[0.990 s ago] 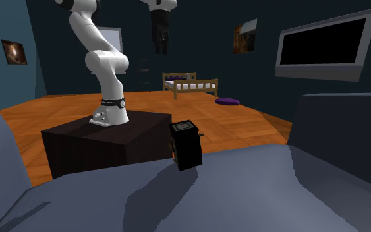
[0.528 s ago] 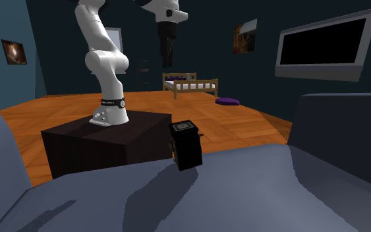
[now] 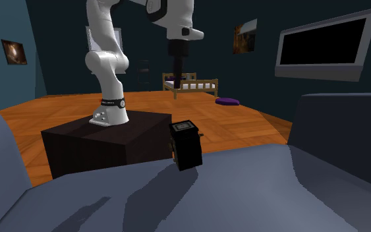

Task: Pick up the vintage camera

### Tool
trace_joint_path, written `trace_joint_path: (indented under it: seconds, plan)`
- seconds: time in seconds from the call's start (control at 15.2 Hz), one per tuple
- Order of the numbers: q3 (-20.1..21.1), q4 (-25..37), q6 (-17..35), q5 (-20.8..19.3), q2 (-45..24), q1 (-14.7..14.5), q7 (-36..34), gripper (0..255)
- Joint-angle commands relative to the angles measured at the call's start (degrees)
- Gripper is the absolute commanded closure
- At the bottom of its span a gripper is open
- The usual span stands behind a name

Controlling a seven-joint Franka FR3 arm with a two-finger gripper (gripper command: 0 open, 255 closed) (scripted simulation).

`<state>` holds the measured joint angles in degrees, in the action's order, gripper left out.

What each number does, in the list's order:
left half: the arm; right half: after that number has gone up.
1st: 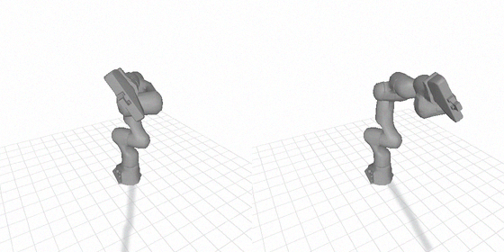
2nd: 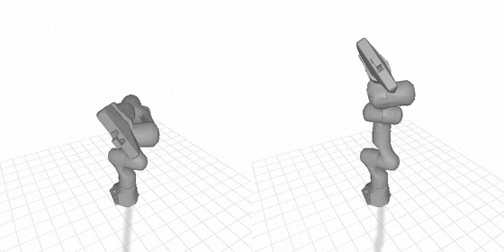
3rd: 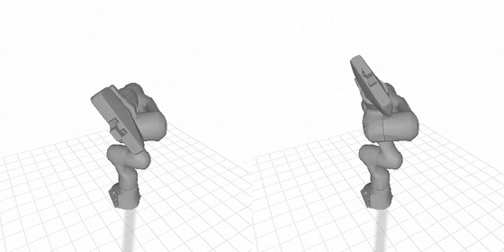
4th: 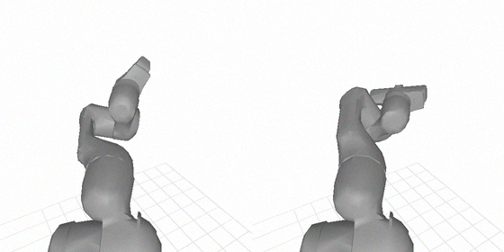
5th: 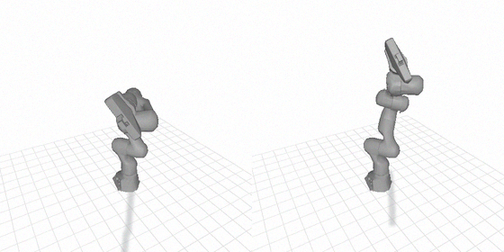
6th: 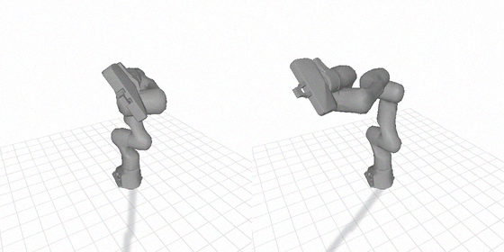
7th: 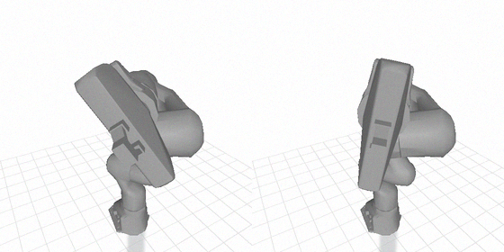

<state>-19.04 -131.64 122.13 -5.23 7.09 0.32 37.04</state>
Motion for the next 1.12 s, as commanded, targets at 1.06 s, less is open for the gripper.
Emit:
trace_joint_path:
  seconds: [1.06]
  plan:
    - [1.45,25.76,8.02,8.49,-36.35,5.1,20.82,0]
